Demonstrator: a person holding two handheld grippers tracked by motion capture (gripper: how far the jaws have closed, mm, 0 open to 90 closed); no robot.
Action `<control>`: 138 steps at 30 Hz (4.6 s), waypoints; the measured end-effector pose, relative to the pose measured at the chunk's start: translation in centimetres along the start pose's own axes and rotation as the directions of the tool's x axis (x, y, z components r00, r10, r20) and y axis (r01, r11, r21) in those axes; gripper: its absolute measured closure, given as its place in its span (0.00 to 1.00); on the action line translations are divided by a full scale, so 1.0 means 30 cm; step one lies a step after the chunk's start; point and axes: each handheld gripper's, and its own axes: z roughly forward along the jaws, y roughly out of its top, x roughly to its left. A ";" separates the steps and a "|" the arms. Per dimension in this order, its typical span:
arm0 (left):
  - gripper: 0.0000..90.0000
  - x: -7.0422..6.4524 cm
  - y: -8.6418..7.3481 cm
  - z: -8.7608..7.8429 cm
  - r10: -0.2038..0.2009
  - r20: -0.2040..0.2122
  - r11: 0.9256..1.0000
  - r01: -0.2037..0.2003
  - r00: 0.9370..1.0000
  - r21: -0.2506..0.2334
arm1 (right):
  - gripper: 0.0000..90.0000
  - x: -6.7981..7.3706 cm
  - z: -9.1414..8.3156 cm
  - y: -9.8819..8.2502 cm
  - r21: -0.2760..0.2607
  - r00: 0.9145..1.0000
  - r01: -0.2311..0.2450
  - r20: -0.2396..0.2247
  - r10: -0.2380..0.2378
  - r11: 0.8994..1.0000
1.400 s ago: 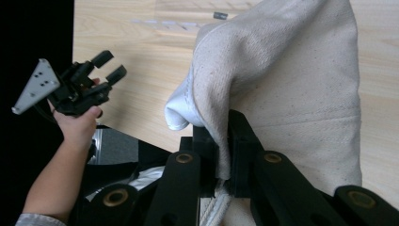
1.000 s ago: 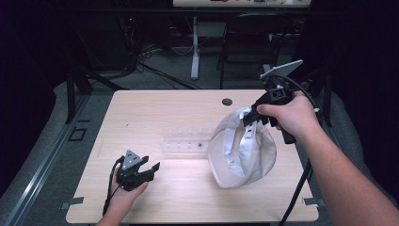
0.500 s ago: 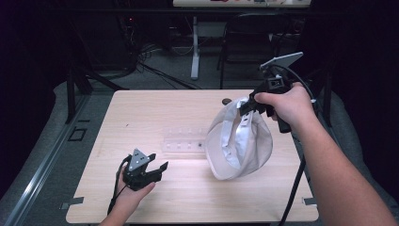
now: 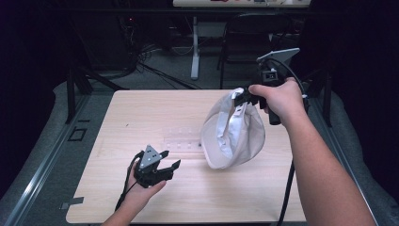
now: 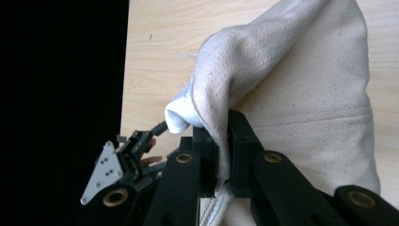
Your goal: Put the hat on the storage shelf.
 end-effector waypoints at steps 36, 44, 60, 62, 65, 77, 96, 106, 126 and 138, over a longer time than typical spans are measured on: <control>0.73 -0.166 0.167 0.192 0.200 -0.062 0.979 -0.197 0.978 0.043 | 0.93 0.111 0.070 0.083 -0.108 0.997 -0.072 -0.042 0.068 0.992; 0.85 -0.130 0.178 0.188 0.212 -0.051 0.977 -0.211 0.976 0.026 | 0.93 0.119 0.079 0.086 -0.119 0.997 -0.063 -0.042 0.059 0.991; 0.87 -0.046 0.157 0.230 0.094 0.091 0.996 -0.094 0.991 -0.002 | 0.93 0.116 0.130 0.093 -0.108 0.999 -0.052 -0.010 0.051 0.993; 0.87 -0.042 0.153 0.243 0.087 0.093 0.996 -0.087 0.992 -0.001 | 0.93 0.112 0.144 0.096 -0.114 0.999 -0.052 -0.012 0.051 0.992; 0.87 -0.038 0.146 0.257 0.079 0.099 0.997 -0.079 0.992 -0.001 | 0.93 0.109 0.159 0.099 -0.102 0.999 -0.053 -0.007 0.053 0.993; 0.87 -0.022 0.133 0.281 0.063 0.106 0.998 -0.064 0.992 0.007 | 0.93 0.092 0.194 0.105 -0.102 0.999 -0.047 -0.007 0.047 0.994; 0.93 -0.013 0.092 0.278 -0.056 0.039 0.998 0.054 0.998 0.042 | 0.93 0.116 0.284 0.098 -0.054 1.000 -0.007 -0.003 0.007 0.999; 0.94 -0.012 0.071 0.286 -0.037 0.035 0.998 0.035 0.999 0.049 | 0.93 0.101 0.299 0.098 -0.042 1.000 -0.010 0.003 0.010 0.999; 0.92 -0.014 0.039 0.305 -0.041 0.021 0.994 0.039 0.999 0.102 | 0.93 0.050 0.334 0.092 -0.020 1.000 -0.023 0.015 0.023 1.000; 0.67 -0.022 0.029 0.189 -0.094 0.068 0.994 0.091 0.993 0.054 | 0.83 0.061 0.325 0.080 -0.018 1.000 -0.005 -0.012 0.005 1.000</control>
